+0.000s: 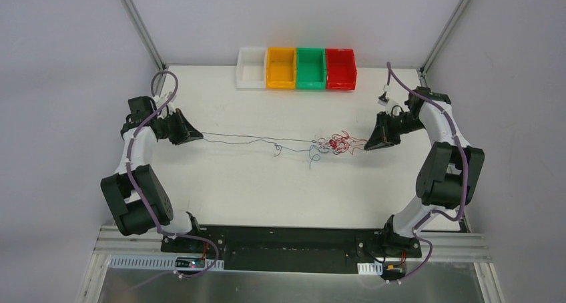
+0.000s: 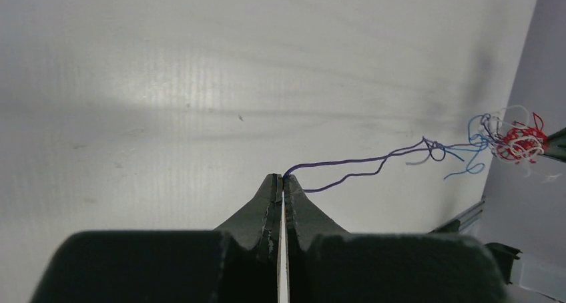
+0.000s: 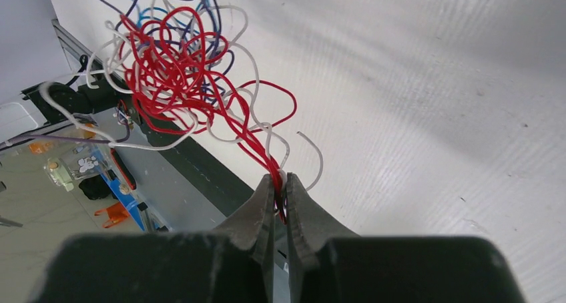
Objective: Untangle the cables
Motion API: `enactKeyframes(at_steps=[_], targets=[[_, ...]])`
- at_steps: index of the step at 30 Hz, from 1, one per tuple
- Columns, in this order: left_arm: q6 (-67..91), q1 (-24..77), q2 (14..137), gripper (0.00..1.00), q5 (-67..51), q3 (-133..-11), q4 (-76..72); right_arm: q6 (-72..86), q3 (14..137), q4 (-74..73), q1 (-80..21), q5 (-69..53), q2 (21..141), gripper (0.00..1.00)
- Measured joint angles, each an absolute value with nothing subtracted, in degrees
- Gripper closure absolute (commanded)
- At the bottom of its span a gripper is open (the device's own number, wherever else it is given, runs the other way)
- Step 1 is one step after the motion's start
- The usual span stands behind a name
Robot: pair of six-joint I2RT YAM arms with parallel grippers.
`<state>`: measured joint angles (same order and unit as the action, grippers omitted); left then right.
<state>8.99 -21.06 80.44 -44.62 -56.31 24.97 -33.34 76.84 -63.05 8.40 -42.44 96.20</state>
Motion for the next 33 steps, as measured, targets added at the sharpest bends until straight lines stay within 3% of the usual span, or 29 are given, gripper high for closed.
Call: enactKeyframes(at_steps=[10,16,17,20,21,27,33], targets=[[3.92,-24.08,85.21,1.0,-39.59,-59.55,28.56,-33.12,77.73,-63.0,11.03,-42.09,98.39,1.0],[2.85,-21.26,85.6,1.0,-43.42,-59.53,29.69,-29.93,77.76,-61.84,3.73,-47.03,98.8,0.98],[2.68,-19.75,85.58,0.85,-43.9,-59.51,29.82,-28.99,77.76,-61.36,0.99,-48.07,98.85,0.86],[1.76,-15.55,85.58,0.21,-44.86,-59.48,30.06,-26.41,77.78,-59.48,-6.22,-48.99,99.11,0.4],[1.67,-14.31,85.58,0.13,-45.19,-59.48,30.3,-25.96,77.78,-58.89,-8.32,-48.8,99.44,0.33],[2.79,-8.27,84.66,0.13,-46.15,-60.05,29.43,-21.28,76.69,-53.6,-7.77,-44.8,100.9,0.28],[8.95,11.22,85.84,0.23,-47.44,-61.45,20.99,-14.83,73.34,-45.76,-7.03,-41.67,100.97,0.32]])
